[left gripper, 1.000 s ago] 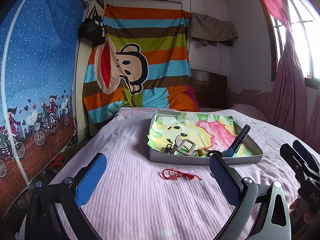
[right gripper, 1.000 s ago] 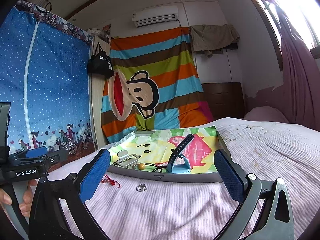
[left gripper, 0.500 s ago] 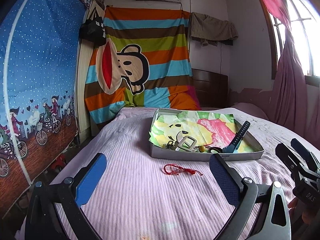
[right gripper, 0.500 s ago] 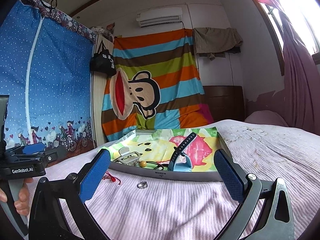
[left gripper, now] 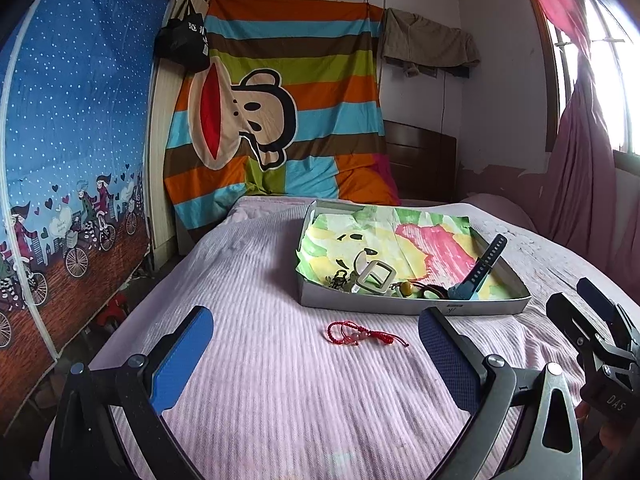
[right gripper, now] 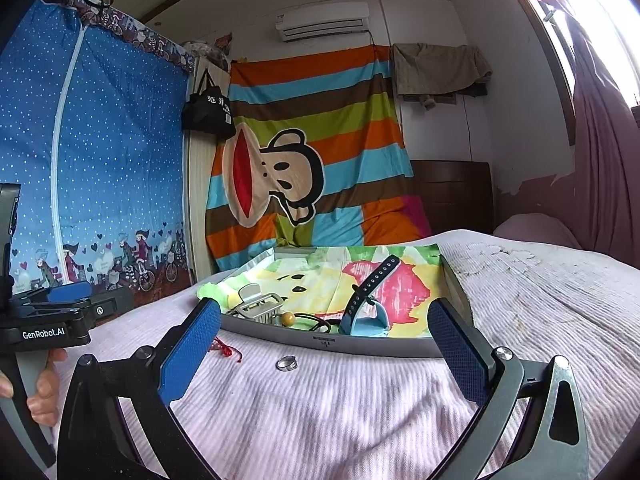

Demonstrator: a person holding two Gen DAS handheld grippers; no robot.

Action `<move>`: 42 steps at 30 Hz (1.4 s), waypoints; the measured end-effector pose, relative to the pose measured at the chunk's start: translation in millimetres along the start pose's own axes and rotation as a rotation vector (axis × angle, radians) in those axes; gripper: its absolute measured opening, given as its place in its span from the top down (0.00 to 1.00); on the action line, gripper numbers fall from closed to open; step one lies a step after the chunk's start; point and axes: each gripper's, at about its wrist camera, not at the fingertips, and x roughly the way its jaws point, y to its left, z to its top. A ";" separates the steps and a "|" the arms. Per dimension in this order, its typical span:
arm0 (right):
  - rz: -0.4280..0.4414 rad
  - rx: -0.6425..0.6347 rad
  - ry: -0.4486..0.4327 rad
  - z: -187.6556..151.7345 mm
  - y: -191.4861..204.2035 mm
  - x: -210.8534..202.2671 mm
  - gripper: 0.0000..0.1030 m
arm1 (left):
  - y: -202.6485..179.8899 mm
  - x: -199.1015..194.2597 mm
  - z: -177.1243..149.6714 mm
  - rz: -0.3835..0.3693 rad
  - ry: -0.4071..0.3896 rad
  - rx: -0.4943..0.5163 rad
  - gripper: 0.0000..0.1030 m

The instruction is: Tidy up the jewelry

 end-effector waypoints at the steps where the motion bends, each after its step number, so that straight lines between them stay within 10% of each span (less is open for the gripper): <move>1: 0.004 -0.004 0.012 0.3 0.1 3.2 0.01 | 0.4 4.1 1.2 -0.002 0.014 0.001 0.00; 20: 0.033 0.005 0.265 -17.4 -4.6 78.5 0.02 | -1.0 62.9 4.2 -0.038 0.232 0.014 0.01; 32: 0.122 0.004 0.414 -37.9 2.6 122.6 0.51 | -7.3 99.9 -1.7 -0.145 0.368 -0.003 0.50; 42: 0.199 0.013 0.510 -54.0 13.7 150.7 0.62 | -9.9 118.0 -8.7 -0.164 0.432 -0.011 0.77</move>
